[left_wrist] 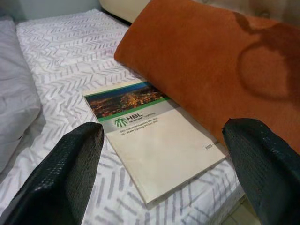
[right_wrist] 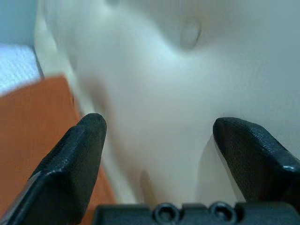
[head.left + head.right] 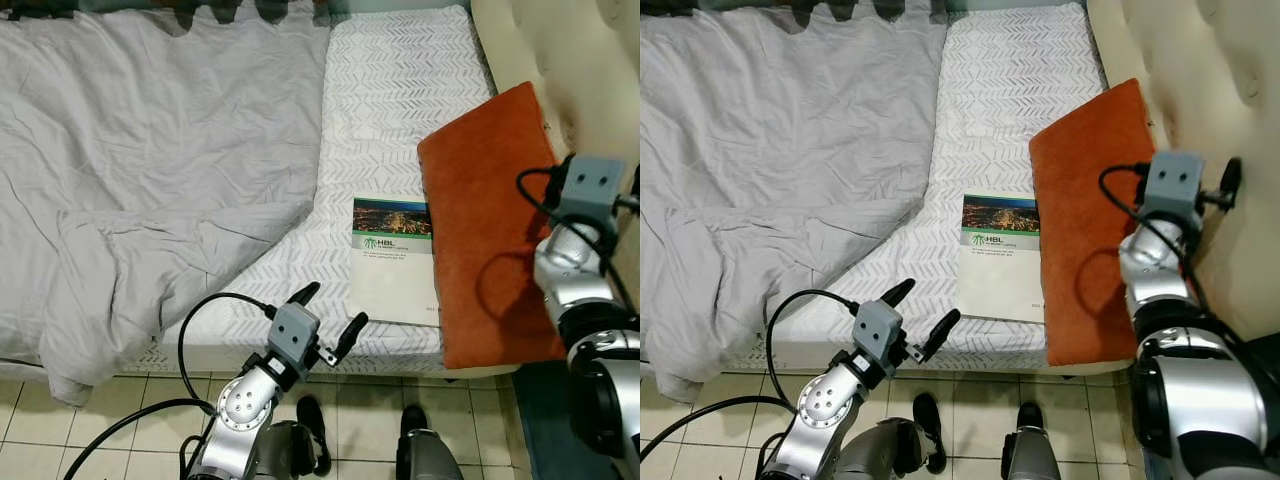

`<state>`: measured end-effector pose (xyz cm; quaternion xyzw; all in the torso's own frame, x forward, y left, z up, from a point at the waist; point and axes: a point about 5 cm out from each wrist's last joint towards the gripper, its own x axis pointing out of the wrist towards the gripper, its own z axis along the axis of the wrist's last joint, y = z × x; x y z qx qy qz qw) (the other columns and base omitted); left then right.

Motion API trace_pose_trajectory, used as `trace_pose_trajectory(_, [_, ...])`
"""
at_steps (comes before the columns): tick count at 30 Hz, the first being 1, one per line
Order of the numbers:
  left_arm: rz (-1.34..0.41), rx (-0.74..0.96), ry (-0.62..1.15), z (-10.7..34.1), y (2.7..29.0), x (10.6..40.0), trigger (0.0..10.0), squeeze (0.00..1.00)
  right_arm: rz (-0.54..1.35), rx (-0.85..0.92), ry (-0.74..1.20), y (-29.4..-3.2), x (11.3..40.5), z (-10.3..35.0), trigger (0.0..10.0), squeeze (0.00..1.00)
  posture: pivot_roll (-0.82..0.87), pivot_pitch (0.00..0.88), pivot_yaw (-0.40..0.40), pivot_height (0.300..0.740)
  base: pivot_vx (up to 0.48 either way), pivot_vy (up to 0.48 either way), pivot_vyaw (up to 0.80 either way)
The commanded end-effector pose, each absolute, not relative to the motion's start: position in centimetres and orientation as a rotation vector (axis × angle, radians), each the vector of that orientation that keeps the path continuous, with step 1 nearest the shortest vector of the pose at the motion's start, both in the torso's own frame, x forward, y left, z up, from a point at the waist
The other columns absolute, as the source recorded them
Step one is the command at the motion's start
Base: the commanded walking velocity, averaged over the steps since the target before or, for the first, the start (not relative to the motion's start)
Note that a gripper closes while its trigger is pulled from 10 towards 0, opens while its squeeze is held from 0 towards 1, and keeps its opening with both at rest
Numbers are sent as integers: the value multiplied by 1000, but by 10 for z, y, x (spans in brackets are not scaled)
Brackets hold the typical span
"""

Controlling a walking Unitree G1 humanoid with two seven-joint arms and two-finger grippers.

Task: Clean up the room

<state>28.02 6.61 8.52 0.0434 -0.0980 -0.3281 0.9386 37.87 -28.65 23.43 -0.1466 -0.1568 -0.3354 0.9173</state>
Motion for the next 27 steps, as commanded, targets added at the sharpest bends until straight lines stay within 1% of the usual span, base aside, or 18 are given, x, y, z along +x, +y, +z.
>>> trace_pose_trajectory(1, [-662, 107, -136, 74, 69, 280, 10000, 0, -663, -232, -336, -297, 373, 235, 10000, 0, -65, 255, 31, 740, 0, 0, 0])
trace_pose_trajectory(3, [-659, 111, -119, 72, 69, 281, 10000, 0, -642, -212, -320, -297, 372, 228, 10000, 0, -67, 248, 30, 740, 0, 0, 0])
trace_pose_trajectory(4, [-645, 126, -87, 70, 71, 283, 10000, 0, -624, -196, -300, -297, 369, 217, 10000, 0, -77, 225, 34, 740, 0, 0, 0])
trace_pose_trajectory(5, [-628, 130, -55, 68, 74, 285, 10000, 0, -594, -179, -278, -294, 362, 201, 10000, 0, -86, 204, 35, 740, 0, 0, 0])
trace_pose_trajectory(6, [-617, 132, -35, 66, 76, 286, 10000, 0, -575, -170, -265, -292, 357, 191, 10000, 0, -86, 204, 35, 740, 0, 0, 0])
trace_pose_trajectory(7, [-571, 162, 11, 64, 82, 290, 10000, 0, -516, -178, -226, -281, 342, 166, 10000, 0, -95, 176, 43, 740, 0, 0, 0])
trace_pose_trajectory(9, [-571, 162, 11, 64, 82, 290, 10000, 0, -516, -178, -226, -281, 342, 166, 10000, 0, -95, 176, 43, 740, 0, 0, 0])
trace_pose_trajectory(10, [-562, 164, 12, 65, 83, 291, 10000, 0, -495, -186, -213, -276, 338, 158, 10000, 0, -100, 154, 50, 740, 0, 0, 0])
trace_pose_trajectory(11, [-547, 133, 9, 68, 85, 294, 10000, 0, -473, -191, -191, -270, 328, 144, 10000, 0, -106, 124, 60, 740, 0, 0, 0])
trace_pose_trajectory(13, [-537, 73, -12, 76, 89, 297, 10000, 0, -460, -144, -153, -263, 308, 123, 10000, 0, -109, 96, 72, 740, 0, 0, 0])
trace_pose_trajectory(14, [-537, 73, -12, 76, 89, 297, 10000, 0, -460, -144, -153, -263, 308, 123, 10000, 0, -109, 96, 72, 740, 0, 0, 0])
trace_pose_trajectory(15, [-521, 55, -9, 79, 92, 300, 10000, 0, -462, -111, -139, -260, 296, 114, 10000, 0, -114, 75, 83, 740, 0, 0, 0])
trace_pose_trajectory(16, [-509, 49, -2, 81, 94, 302, 10000, 0, -462, -86, -126, -258, 288, 111, 10000, 0, -114, 75, 83, 740, 0, 0, 0])
trace_pose_trajectory(19, [-474, 69, -2, 86, 102, 306, 10000, 0, -448, -33, -94, -251, 267, 100, 10000, 0, -123, 45, 101, 740, 0, 0, 0])
trace_pose_trajectory(21, [-467, 83, -4, 86, 103, 308, 10000, 0, -438, -14, -88, -249, 263, 97, 10000, 0, -128, 30, 107, 740, 0, 0, 0])
trace_pose_trajectory(22, [-449, 113, 10, 84, 107, 309, 10000, 0, -399, 41, -96, -243, 256, 95, 10000, 0, -132, 21, 112, 740, 0, 0, 0])
trace_pose_trajectory(24, [-433, 115, 28, 81, 109, 308, 10000, 0, -364, 64, -89, -239, 252, 93, 10000, 0, -138, 14, 115, 740, 0, 0, 0])
trace_pose_trajectory(27, [-415, 98, 77, 71, 112, 299, 10000, 0, -280, 63, -3, -231, 243, 81, 10000, 0, -144, 19, 120, 740, 0, 0, 0])
